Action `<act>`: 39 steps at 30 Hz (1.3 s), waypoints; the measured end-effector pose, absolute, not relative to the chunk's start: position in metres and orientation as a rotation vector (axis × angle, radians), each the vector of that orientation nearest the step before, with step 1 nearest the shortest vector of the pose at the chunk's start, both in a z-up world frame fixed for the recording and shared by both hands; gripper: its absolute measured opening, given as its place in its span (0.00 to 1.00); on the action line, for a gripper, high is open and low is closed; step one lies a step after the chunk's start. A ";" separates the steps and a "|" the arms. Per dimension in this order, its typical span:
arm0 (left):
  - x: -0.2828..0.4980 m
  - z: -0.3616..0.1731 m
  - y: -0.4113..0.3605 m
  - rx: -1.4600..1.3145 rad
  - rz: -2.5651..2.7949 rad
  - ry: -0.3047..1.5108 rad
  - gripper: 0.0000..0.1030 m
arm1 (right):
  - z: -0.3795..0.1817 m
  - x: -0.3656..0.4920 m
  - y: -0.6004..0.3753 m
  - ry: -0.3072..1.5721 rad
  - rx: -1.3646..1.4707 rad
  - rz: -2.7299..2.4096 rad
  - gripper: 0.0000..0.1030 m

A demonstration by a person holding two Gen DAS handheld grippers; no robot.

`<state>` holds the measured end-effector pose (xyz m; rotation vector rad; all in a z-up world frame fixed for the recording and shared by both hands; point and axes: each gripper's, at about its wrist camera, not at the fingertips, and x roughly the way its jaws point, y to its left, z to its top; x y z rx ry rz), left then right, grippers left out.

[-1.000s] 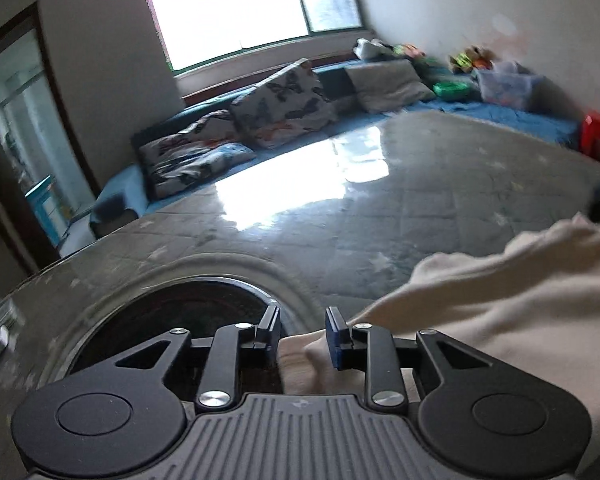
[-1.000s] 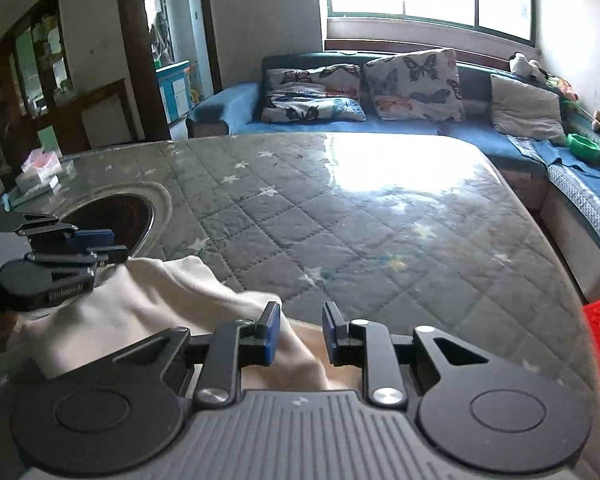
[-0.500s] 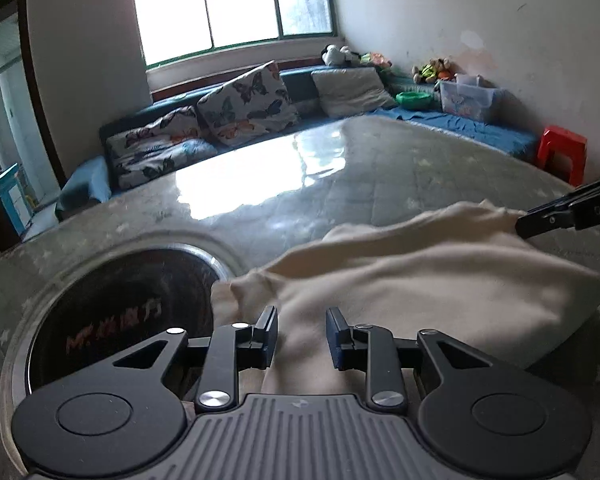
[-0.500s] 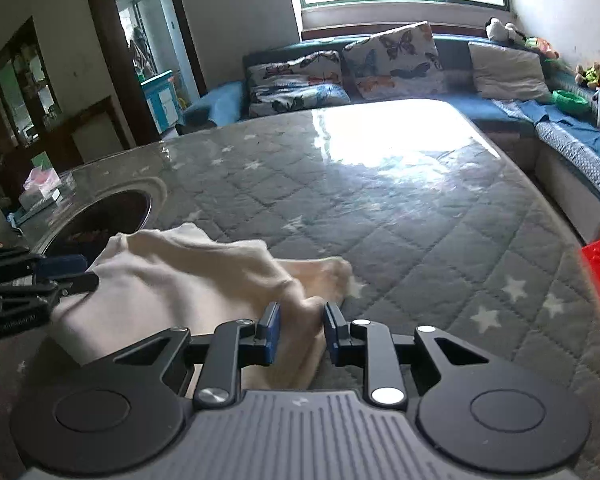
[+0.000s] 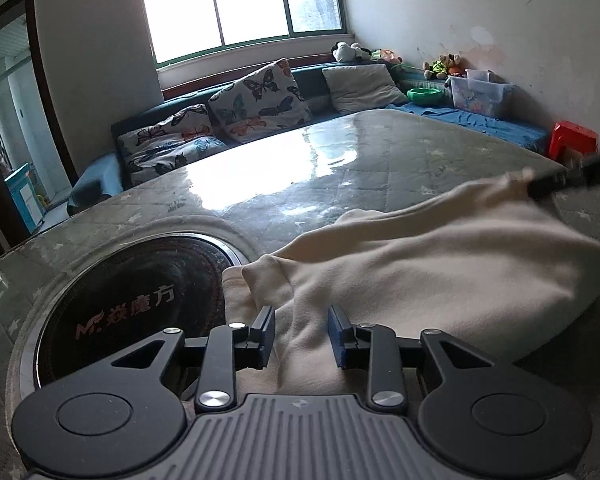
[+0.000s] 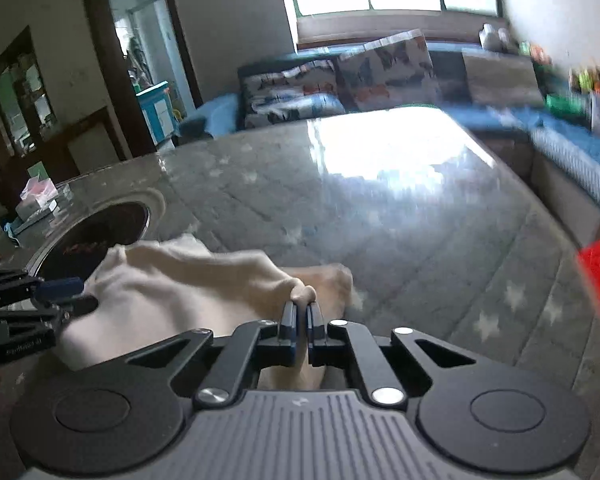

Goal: Fold clothes

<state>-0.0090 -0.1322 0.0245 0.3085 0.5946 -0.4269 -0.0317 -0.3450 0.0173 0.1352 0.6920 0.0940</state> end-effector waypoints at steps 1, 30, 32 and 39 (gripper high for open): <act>-0.010 0.024 -0.132 0.311 -0.427 0.593 0.31 | 0.024 -0.031 -0.340 0.672 0.097 0.091 0.04; -0.013 0.033 -0.140 0.291 -0.505 0.614 0.36 | 0.017 -0.040 -0.312 0.770 -0.043 0.257 0.12; -0.011 0.038 -0.144 0.276 -0.517 0.606 0.36 | 0.023 -0.029 -0.312 0.758 -0.046 0.258 0.12; -0.004 0.032 -0.165 0.280 -0.552 0.614 0.36 | 0.014 0.025 -0.308 0.787 -0.001 0.247 0.12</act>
